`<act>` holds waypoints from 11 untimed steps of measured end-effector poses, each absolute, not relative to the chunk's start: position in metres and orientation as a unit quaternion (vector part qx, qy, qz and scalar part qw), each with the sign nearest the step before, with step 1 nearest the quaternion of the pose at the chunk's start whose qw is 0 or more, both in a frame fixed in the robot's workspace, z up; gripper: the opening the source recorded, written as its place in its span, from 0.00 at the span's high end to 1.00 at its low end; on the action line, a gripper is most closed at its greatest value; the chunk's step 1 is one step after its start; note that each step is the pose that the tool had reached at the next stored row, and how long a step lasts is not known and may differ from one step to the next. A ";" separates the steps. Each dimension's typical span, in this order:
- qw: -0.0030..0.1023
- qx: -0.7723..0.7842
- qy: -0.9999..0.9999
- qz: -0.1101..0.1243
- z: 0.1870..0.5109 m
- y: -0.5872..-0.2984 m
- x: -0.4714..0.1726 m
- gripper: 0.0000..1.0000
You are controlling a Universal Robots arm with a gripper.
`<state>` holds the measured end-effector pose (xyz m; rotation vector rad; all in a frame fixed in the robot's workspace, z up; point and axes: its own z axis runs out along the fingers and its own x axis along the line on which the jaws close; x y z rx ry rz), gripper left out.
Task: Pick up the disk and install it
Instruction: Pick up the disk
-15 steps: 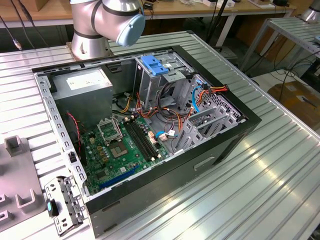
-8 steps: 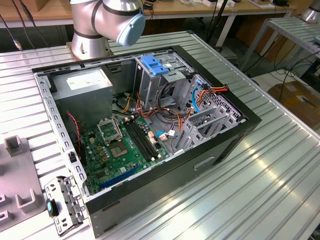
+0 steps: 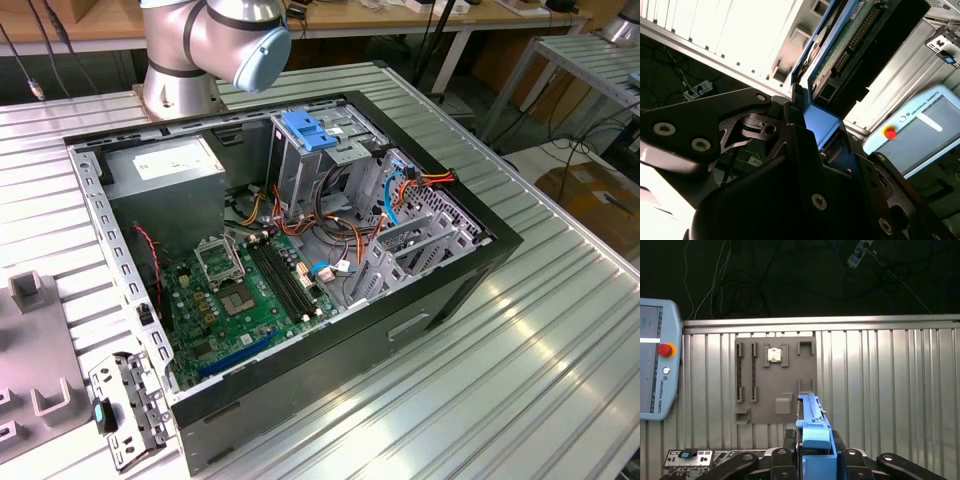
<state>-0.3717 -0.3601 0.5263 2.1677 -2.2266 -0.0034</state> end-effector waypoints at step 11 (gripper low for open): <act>0.017 0.697 -0.716 -0.001 0.526 -0.360 -0.358 0.63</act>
